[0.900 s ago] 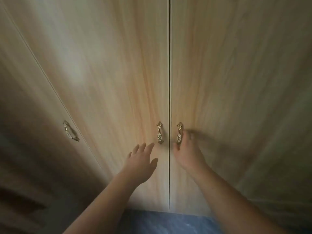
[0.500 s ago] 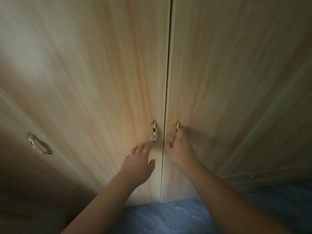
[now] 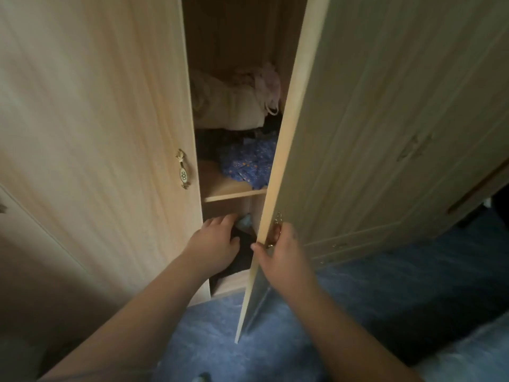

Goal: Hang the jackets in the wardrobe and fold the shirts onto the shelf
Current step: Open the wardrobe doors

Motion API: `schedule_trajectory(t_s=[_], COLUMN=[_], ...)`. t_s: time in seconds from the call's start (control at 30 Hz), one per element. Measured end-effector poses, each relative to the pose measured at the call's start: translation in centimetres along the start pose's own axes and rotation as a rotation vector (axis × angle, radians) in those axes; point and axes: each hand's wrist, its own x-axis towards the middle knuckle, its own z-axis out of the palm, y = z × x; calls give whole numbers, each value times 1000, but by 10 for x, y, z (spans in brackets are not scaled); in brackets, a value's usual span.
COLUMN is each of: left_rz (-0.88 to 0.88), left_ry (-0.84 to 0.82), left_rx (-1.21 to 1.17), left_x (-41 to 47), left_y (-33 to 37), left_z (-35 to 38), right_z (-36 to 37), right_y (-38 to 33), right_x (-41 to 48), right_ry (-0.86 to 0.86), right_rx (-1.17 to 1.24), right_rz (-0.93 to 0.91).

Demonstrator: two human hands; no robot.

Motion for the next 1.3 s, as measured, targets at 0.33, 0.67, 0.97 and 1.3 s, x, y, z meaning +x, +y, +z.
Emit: schedule_trajectory(t_s=[0.33, 0.67, 0.97, 1.3], left_rz=[132, 142, -88, -328], left_ry=[-77, 14, 164, 403], left_rx=[-1, 44, 63, -243], left_x=[-62, -81, -83, 11], left_y=[146, 166, 62, -83], left_z=[59, 55, 7, -51], right_z=[-170, -175, -83, 40], right_y=[108, 110, 35, -51], right_x=[-61, -117, -49, 69], right_ry=[8, 119, -67, -176], right_rx=[-21, -502, -611, -522], right_rz=[181, -46, -307, -445])
